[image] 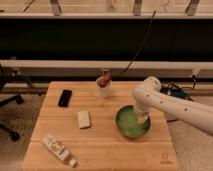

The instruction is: Push the ceramic bowl across the table

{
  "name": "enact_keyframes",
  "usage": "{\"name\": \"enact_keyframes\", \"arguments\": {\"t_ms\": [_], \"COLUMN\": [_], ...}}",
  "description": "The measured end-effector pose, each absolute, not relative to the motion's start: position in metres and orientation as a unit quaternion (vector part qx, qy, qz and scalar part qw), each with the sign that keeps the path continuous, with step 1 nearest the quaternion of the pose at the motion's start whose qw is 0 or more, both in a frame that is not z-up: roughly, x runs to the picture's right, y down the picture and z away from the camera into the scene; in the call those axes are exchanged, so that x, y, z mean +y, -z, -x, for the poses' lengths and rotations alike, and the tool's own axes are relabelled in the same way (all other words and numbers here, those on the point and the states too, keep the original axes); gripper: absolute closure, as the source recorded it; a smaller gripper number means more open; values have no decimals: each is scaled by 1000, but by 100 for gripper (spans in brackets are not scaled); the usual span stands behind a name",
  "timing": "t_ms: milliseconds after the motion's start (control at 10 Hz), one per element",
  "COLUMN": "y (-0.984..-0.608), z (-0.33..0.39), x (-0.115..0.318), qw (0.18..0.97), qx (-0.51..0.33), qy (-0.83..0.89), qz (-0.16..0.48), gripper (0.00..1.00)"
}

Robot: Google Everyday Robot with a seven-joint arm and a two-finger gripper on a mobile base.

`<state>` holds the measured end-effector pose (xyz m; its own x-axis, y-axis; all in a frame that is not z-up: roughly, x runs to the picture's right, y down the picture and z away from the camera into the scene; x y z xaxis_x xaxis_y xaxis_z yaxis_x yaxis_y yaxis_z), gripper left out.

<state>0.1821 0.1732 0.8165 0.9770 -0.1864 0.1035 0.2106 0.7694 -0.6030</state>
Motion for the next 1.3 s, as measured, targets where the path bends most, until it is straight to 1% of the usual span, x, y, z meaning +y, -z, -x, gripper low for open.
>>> {"name": "enact_keyframes", "arguments": {"t_ms": [100,200,300,400,500,800,1300], "y": [-821,-823,-826,-828,-829,-836,-862], "z": [-179,-180,-180,-179,-177,-177,-189], "x": [175,176,176,175,174,165,134], "qw": [939,937,936,935,935,936,942], "qx": [-25,-26,-30,-33,-36,-43,-43], "qy": [106,106,104,105,106,100,82], "qz": [327,331,335,336,338,335,321], "gripper": [74,82,94,99,100,100,100]}}
